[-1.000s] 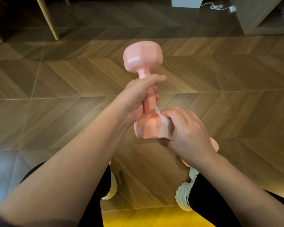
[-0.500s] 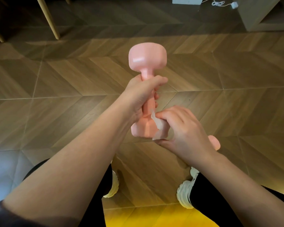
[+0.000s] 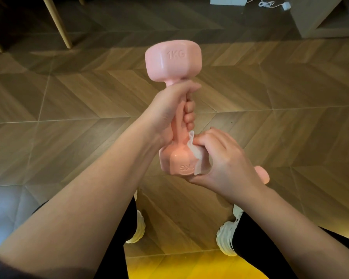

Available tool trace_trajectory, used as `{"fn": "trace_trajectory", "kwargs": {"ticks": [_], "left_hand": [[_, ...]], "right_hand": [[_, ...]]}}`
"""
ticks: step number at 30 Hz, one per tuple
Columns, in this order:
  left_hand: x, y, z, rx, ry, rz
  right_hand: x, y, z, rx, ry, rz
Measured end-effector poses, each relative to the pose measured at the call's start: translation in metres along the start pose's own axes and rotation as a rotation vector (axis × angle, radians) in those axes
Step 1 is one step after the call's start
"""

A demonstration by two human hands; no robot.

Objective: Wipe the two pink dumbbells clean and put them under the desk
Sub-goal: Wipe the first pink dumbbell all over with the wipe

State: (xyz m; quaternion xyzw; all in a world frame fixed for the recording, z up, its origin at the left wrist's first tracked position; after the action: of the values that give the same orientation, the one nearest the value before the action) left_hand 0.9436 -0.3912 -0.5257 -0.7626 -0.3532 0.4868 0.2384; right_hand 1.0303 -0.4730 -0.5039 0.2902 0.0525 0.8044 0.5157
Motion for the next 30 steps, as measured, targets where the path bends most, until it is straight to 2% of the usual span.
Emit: {"fn": "trace_trajectory", "kwargs": {"ticks": [5, 9, 14, 22, 26, 30], "left_hand": [[0.003, 0.004, 0.008, 0.065, -0.073, -0.047], [0.004, 0.012, 0.01, 0.061, -0.121, -0.017], [0.003, 0.01, 0.0, -0.053, -0.038, 0.016], [0.006, 0.016, 0.008, 0.036, -0.074, 0.066], [0.001, 0.011, -0.002, -0.037, 0.01, 0.066], [0.001, 0.011, 0.003, -0.076, -0.026, 0.047]], "right_hand": [[-0.006, -0.01, -0.007, -0.048, 0.055, -0.024], [-0.005, -0.008, -0.006, -0.056, 0.043, -0.025], [-0.002, -0.002, -0.002, -0.019, 0.044, -0.054], [-0.005, -0.001, -0.006, -0.039, 0.011, -0.033], [0.001, 0.001, -0.01, -0.003, 0.095, -0.072], [-0.002, -0.009, -0.019, 0.149, 0.299, -0.247]]}}
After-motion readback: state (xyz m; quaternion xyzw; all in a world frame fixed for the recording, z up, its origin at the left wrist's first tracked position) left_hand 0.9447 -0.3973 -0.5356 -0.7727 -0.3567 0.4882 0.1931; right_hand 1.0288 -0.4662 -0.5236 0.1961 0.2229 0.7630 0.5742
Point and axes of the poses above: each hand's wrist, its own x-axis towards the middle knuckle, its own z-axis out of the back of the hand, y = z × x, the point moved 8 cm from there along x, towards the middle knuckle, and after that the axes turned 7 degrees about -x, right-handed, at the moved point
